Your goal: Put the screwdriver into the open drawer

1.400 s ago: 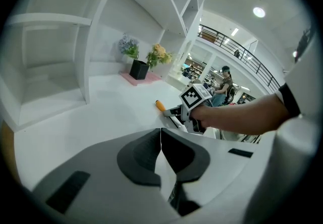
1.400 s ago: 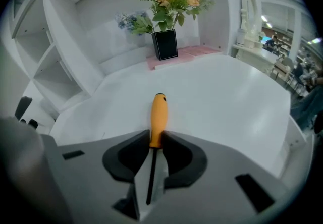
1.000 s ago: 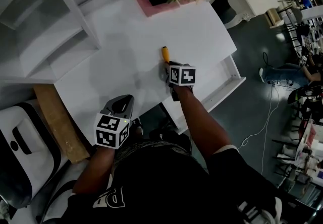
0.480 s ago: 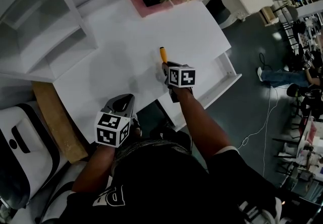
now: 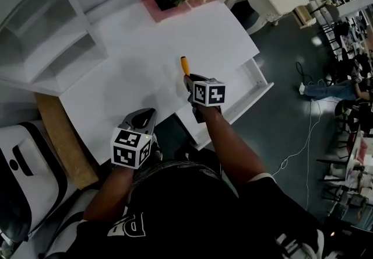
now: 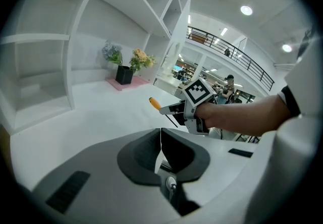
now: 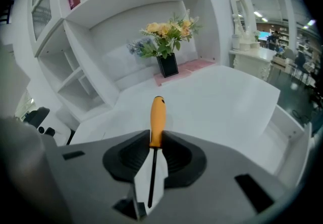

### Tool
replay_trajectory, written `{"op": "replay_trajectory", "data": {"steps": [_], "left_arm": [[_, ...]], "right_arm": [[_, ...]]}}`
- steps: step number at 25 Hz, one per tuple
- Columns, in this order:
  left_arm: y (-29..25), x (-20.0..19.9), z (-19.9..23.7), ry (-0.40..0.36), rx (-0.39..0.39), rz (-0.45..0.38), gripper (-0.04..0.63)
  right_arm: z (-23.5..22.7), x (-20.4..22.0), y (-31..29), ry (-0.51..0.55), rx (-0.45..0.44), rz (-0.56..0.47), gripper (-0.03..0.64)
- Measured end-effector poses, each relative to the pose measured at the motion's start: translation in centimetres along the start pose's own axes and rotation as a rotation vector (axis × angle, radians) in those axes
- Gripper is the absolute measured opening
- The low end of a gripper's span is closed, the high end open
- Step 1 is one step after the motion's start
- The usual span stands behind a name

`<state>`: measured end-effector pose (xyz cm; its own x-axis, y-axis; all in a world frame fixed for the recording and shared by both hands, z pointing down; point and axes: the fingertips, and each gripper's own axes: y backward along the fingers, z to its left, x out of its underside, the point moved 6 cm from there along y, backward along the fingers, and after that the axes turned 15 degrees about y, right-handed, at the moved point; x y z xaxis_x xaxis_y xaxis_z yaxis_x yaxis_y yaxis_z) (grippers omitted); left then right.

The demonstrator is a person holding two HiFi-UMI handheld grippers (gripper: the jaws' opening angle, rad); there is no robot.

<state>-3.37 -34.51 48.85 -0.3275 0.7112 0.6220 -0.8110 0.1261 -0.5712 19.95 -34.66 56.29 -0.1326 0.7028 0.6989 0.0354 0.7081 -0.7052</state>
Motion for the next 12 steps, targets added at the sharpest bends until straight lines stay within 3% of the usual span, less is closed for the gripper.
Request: {"op": "replay_trajectory", "data": {"steps": [4, 12], "left_arm": [[-0.4, 0.5, -1.1, -0.016, -0.014, 0.000, 0.015], [-0.9, 1.0, -3.7, 0.028, -0.082, -0.064, 0.015]], "right_arm": [[0.0, -0.1, 1.4, -0.001, -0.029, -0.038, 0.083], [-0.9, 0.1, 4.2, 0.043, -0.104, -0.073, 0.083]]}}
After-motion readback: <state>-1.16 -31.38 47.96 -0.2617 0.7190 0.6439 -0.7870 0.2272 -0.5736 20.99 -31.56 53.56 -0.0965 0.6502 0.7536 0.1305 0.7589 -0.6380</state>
